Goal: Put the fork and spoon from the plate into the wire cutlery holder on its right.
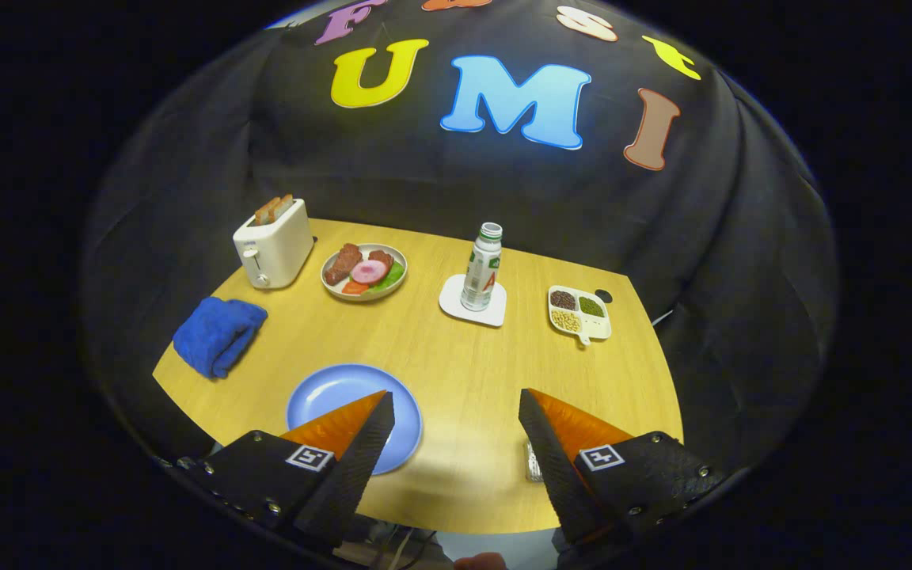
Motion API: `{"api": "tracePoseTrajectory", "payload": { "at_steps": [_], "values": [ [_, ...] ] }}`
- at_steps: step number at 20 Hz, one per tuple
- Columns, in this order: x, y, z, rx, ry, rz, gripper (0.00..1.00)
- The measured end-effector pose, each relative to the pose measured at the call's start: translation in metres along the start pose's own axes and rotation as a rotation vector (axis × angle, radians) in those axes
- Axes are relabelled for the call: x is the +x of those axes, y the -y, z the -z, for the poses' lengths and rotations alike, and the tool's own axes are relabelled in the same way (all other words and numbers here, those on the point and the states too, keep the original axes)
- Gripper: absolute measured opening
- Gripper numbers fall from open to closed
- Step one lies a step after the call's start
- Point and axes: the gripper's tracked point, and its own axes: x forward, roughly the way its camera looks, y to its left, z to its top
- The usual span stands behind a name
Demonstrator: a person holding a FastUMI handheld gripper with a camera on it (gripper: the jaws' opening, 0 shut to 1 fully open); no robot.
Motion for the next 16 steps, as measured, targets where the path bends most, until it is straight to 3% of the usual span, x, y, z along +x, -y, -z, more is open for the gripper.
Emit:
{"api": "tracePoseTrajectory", "payload": {
  "at_steps": [4, 7, 11, 16],
  "values": [
    [-0.003, -0.030, -0.035, 0.048, 0.197, 0.007, 0.97],
    [-0.016, -0.049, -0.068, 0.070, 0.431, 0.038, 0.97],
    [-0.039, -0.057, -0.085, -0.005, 0.551, 0.141, 0.96],
    [-0.039, -0.069, -0.086, -0.021, 0.568, 0.165, 0.96]
  ]
}}
